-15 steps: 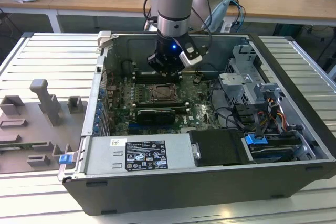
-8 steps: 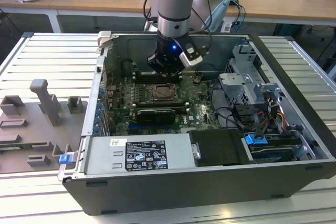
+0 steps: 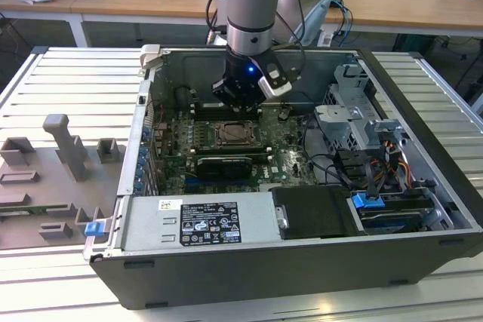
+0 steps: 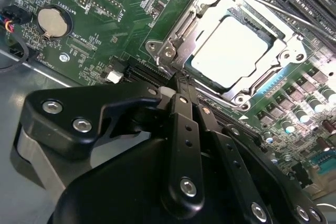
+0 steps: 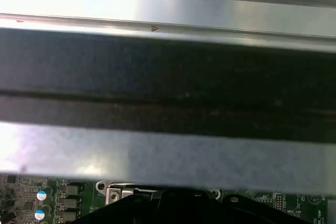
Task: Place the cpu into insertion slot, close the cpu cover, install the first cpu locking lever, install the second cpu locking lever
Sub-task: 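Install the second cpu locking lever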
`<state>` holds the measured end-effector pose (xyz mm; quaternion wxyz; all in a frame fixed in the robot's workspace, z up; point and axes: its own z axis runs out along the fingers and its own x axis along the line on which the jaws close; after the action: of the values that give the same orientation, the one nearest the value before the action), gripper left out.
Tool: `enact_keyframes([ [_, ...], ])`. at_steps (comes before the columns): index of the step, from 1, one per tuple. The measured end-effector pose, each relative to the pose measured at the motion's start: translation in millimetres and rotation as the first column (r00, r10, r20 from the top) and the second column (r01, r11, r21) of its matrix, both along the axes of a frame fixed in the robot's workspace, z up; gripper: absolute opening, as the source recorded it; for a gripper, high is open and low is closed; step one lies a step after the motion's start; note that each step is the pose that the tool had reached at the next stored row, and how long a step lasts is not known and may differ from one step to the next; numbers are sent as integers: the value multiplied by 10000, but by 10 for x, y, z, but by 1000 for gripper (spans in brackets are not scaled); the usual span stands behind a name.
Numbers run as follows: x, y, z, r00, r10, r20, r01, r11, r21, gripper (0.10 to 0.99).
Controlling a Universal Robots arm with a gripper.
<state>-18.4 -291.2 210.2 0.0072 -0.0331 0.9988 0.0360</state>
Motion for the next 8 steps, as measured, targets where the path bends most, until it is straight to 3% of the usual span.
enact_keyframes([
  [8,0,-42,0,10000,0,0,0,10000,0,106],
])
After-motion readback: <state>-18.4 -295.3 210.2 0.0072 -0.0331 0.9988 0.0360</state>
